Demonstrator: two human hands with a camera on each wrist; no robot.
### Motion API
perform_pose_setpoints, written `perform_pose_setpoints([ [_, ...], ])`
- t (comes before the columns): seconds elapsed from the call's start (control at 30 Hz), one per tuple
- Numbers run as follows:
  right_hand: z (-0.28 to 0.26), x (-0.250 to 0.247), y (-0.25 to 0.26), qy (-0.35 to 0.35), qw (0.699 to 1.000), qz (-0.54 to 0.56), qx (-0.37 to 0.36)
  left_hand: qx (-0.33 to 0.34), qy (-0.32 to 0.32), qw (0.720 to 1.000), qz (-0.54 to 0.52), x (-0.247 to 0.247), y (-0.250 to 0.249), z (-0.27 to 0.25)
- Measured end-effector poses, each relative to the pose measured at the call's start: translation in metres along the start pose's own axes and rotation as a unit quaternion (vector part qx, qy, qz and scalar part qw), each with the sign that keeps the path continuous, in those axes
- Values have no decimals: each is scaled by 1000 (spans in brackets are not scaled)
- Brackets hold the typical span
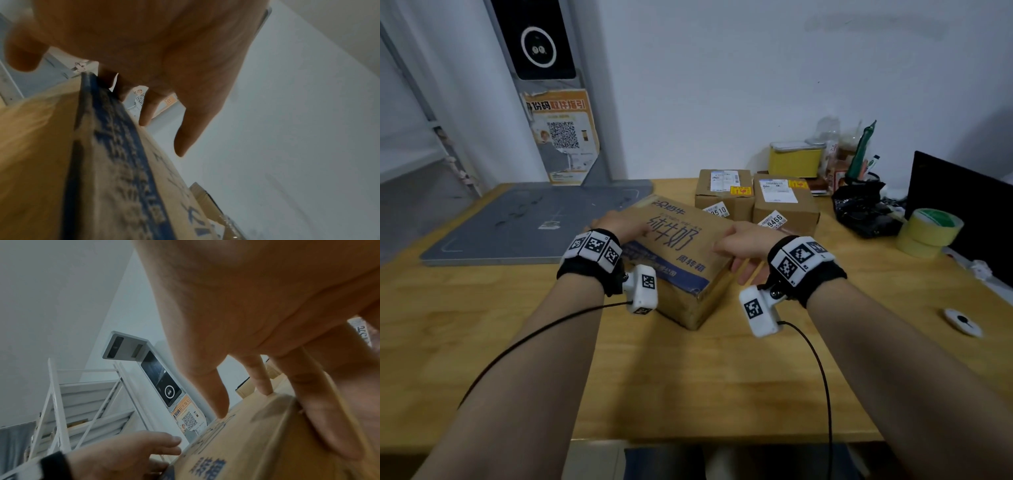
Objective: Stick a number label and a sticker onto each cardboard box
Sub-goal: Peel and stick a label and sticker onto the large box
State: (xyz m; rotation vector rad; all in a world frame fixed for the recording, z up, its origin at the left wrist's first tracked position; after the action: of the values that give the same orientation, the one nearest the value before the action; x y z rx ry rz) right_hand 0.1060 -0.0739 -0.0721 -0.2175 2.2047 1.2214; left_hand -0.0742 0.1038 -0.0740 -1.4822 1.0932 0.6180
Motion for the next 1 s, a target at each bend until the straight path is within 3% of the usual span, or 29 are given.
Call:
perform_pose_setpoints([
  [0.23, 0, -16, -9, -51, 997, -44, -37, 26, 81, 978, -193, 9, 4, -62],
  [0.47, -5, -35, -31, -76, 994, -73, -24, 64, 101, 966, -231, 36, 6, -115],
  [0.63, -18, -44, -40, -82, 994, -65, -26, 111, -3, 975, -190, 38, -21, -118],
  [0.8, -24, -70, -59, -141, 988, -60, -17, 154, 34, 960, -230, 42, -65, -125],
  [1.0, -14, -88, -91, -125, 984, -126, 21, 214, 81, 945, -235, 68, -115, -133],
])
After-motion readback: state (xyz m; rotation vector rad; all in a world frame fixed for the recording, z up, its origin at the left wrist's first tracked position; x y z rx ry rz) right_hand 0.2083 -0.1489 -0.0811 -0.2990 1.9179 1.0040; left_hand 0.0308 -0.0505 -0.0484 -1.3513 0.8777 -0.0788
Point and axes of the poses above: each hand's wrist, its own z-axis towards the middle knuckle, its own x-axis out of the palm, y = z × x, the point moved 4 cm from there along z, towards the middle knuckle, and after that the axes turned 7 degrees about z, right-handed, at the moved point
